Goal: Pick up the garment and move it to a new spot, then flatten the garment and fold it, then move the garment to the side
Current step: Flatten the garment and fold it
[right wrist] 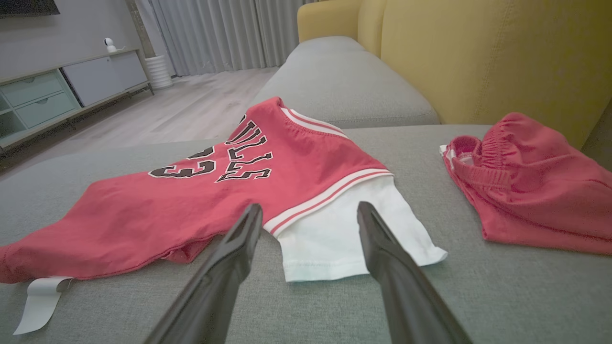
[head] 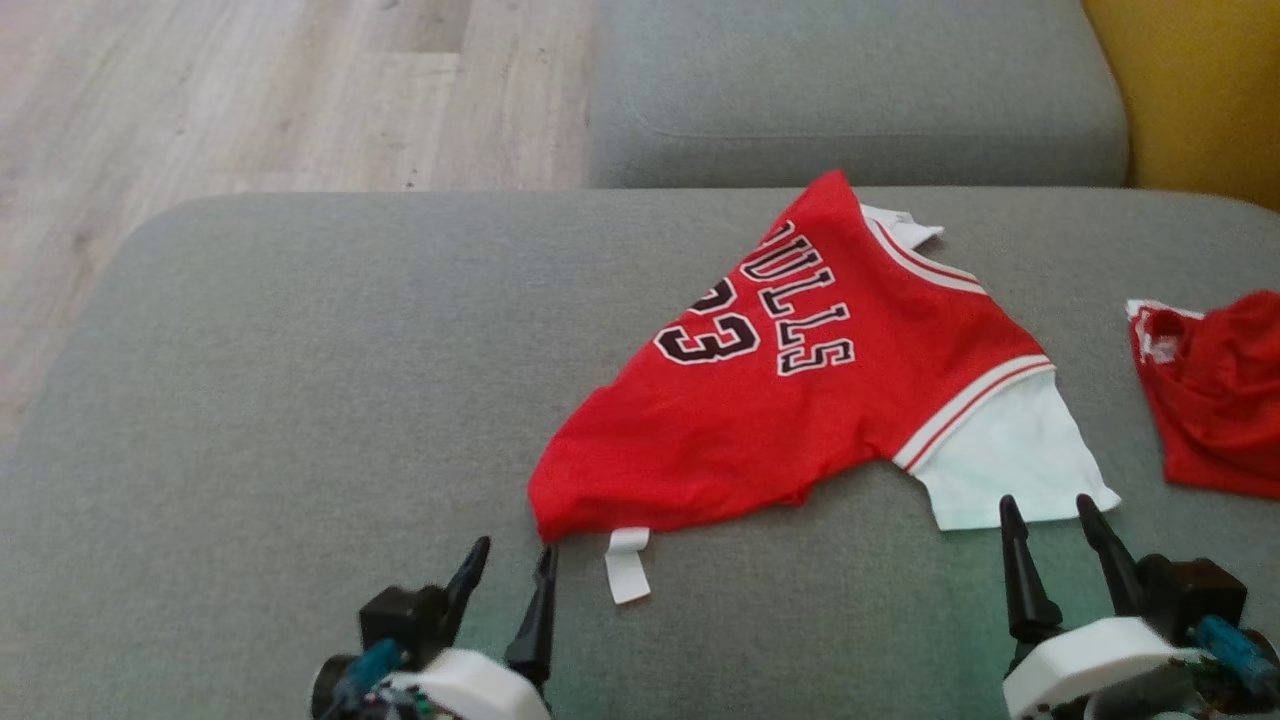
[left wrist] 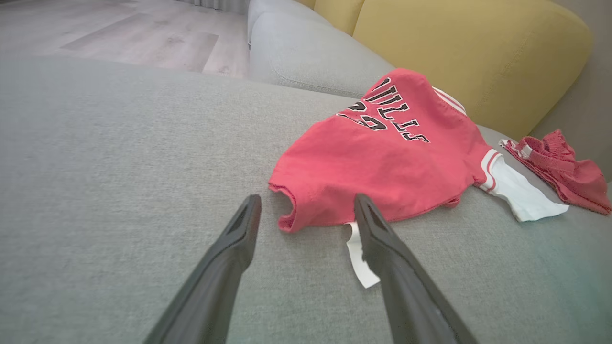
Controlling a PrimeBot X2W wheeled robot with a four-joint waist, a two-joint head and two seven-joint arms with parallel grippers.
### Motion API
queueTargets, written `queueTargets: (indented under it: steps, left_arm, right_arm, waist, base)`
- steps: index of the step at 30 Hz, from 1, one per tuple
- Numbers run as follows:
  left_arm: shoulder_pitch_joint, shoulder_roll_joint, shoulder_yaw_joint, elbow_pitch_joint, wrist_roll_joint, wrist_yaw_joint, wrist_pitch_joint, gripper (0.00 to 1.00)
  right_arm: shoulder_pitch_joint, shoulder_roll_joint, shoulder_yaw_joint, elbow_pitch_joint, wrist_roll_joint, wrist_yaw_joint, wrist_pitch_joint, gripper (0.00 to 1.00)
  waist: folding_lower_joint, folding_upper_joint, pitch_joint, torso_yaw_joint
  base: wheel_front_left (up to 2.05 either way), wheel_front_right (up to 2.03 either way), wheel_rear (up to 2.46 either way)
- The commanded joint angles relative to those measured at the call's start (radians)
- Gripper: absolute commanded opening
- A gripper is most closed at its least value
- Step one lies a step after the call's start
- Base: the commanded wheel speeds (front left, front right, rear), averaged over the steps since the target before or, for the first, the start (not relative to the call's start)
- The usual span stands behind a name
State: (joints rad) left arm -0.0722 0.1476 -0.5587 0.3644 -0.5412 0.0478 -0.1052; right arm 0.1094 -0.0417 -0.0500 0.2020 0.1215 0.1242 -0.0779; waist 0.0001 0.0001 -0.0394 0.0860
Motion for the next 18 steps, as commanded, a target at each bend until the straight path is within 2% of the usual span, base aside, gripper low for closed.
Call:
queueTargets:
  steps: [1,7,12,18]
  left_arm:
    - [-0.061,-0.008,0.023,-0.009,-0.001,-0.007,-0.001,1.00]
    - [-0.128,-0.054,0.031,0.137,-0.045,-0.022,0.001,1.00]
    - [-0.177,-0.068,0.071,0.234,-0.086,-0.024,-0.040,1.00]
    - [-0.206,-0.079,0.087,0.302,-0.122,-0.047,-0.068,1.00]
  right_arm:
    - [-0.058,-0.009,0.021,-0.039,-0.009,0.007,0.000,1.00]
    - [-0.071,-0.009,0.027,-0.045,-0.022,0.007,0.012,1.00]
    - [-0.083,-0.009,0.019,-0.052,-0.032,0.007,0.014,1.00]
    - [-0.084,-0.009,0.004,-0.053,-0.039,0.007,0.014,1.00]
  waist:
    - [-0.0001,-0.0001,0.013,-0.015]
    - [-0.0001,-0.0001,0.048,-0.067]
    - [-0.0001,-0.0001,0.078,-0.103]
    - [-0.0001,-0.0001,0.086,-0.116]
  base:
    - [0.00,0.00,0.00]
    - [0.00,0.00,0.00]
    - [0.00,0.00,0.00]
    - [0.00,0.00,0.00]
